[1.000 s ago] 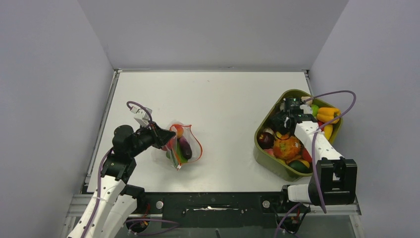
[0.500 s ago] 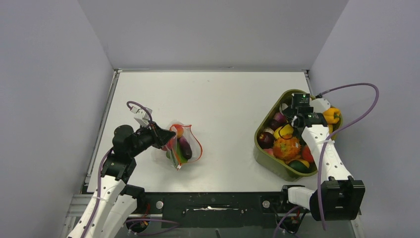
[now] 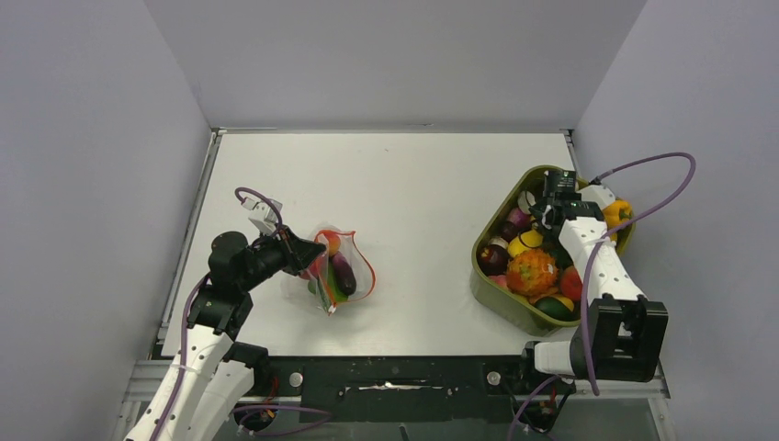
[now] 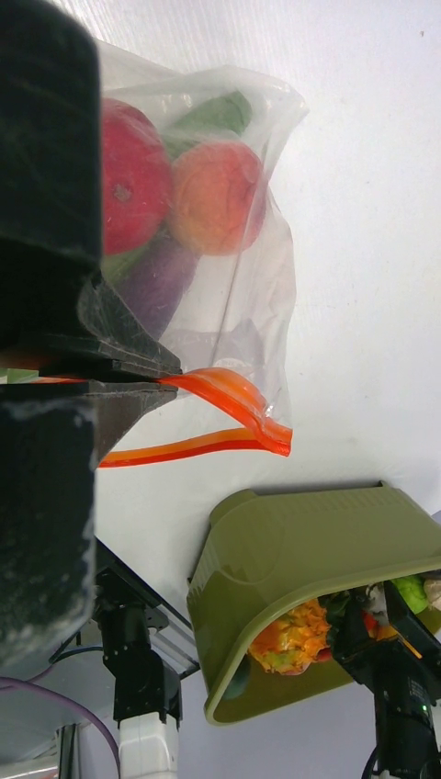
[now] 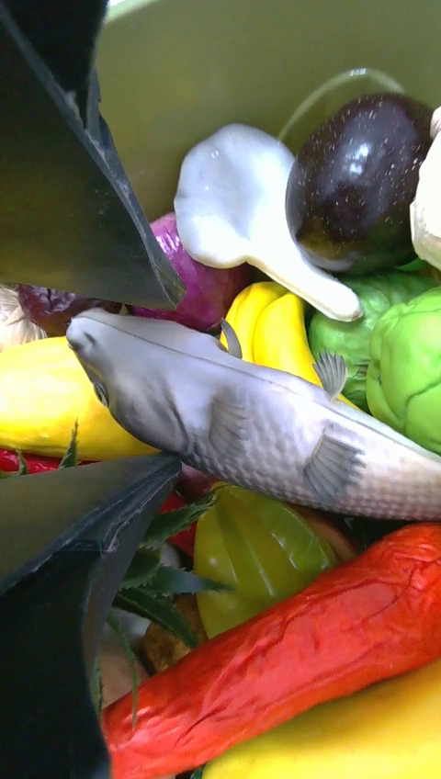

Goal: Place the food in the zip-top bag and seal the zipper
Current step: Pick up the fake fish from the bin.

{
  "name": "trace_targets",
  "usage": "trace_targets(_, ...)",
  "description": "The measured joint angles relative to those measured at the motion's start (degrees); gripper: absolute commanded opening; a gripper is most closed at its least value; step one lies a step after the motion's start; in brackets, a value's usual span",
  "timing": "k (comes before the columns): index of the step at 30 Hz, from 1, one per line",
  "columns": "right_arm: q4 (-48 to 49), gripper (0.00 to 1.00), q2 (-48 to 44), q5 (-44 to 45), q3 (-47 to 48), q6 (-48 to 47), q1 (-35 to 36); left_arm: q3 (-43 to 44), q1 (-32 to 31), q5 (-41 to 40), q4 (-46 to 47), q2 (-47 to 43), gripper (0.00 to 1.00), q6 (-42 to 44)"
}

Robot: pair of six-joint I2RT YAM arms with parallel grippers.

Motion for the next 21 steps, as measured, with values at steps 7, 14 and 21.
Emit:
trace_targets(7,1.7,0.39,2.62,-0.87,-0.02,0.28,-0.11,0.0,0.0,0.0,-0.02,-0.17,0.0,0.0)
trace_targets(14,3.87,0.36,-0.04,-1.03,-2.36,0.04,-0.11,0.0,0.0,0.0,-0.04,-0.31,0.0,0.02)
trace_targets(21,4.09,0.3,-2.14,-2.82,-2.84,-0.26,-0.11,0.0,0.0,0.0,-0.07,-0.31,0.0,0.02)
